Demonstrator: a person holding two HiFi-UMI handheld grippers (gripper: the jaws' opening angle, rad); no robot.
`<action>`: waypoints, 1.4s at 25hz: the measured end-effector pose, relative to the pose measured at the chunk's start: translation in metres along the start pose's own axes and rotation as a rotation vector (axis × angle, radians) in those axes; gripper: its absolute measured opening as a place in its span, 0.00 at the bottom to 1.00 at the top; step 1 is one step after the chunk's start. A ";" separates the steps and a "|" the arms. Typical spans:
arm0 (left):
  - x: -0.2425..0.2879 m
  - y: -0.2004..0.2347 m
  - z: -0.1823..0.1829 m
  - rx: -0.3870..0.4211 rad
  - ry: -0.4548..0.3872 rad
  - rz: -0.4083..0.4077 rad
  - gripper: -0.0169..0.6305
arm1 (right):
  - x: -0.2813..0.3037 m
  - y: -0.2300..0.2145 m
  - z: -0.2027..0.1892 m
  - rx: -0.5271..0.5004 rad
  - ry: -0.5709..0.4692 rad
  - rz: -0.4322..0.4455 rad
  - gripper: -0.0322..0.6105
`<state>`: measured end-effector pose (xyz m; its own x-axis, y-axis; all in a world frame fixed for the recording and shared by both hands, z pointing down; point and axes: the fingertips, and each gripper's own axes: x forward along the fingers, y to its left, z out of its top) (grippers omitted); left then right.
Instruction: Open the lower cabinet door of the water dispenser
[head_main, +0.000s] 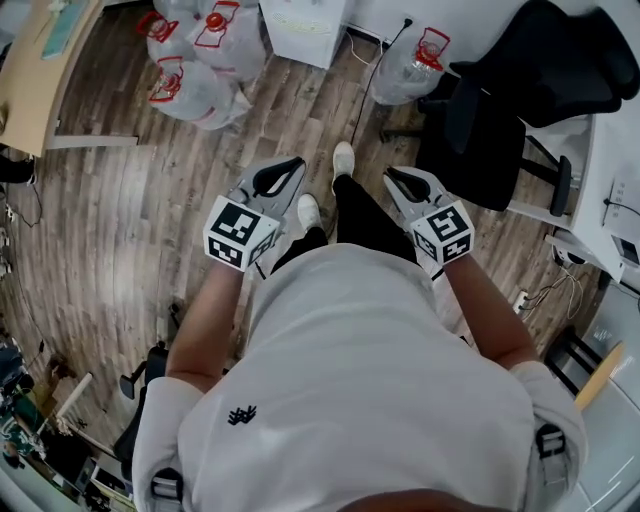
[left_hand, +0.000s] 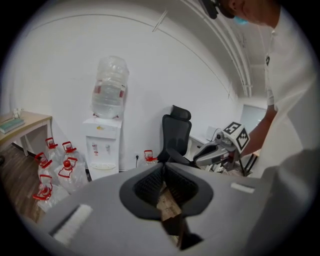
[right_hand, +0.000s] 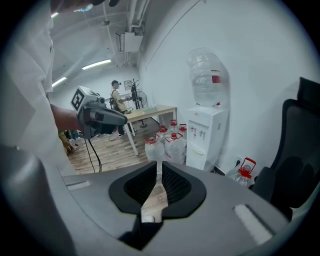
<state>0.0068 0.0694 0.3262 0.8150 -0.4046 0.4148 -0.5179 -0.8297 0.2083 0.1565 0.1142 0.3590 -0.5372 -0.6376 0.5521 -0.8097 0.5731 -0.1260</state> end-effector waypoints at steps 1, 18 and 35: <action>0.005 0.005 0.002 0.002 0.005 0.001 0.13 | 0.009 -0.008 0.000 0.000 0.007 0.007 0.10; 0.171 0.122 0.066 -0.060 0.115 -0.009 0.13 | 0.263 -0.243 -0.036 0.043 0.185 0.066 0.11; 0.311 0.162 -0.019 -0.066 0.194 -0.171 0.17 | 0.494 -0.376 -0.144 -0.006 0.338 0.018 0.22</action>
<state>0.1713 -0.1835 0.5055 0.8304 -0.1746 0.5292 -0.3983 -0.8501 0.3444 0.2292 -0.3424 0.7978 -0.4417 -0.4212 0.7922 -0.7991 0.5860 -0.1340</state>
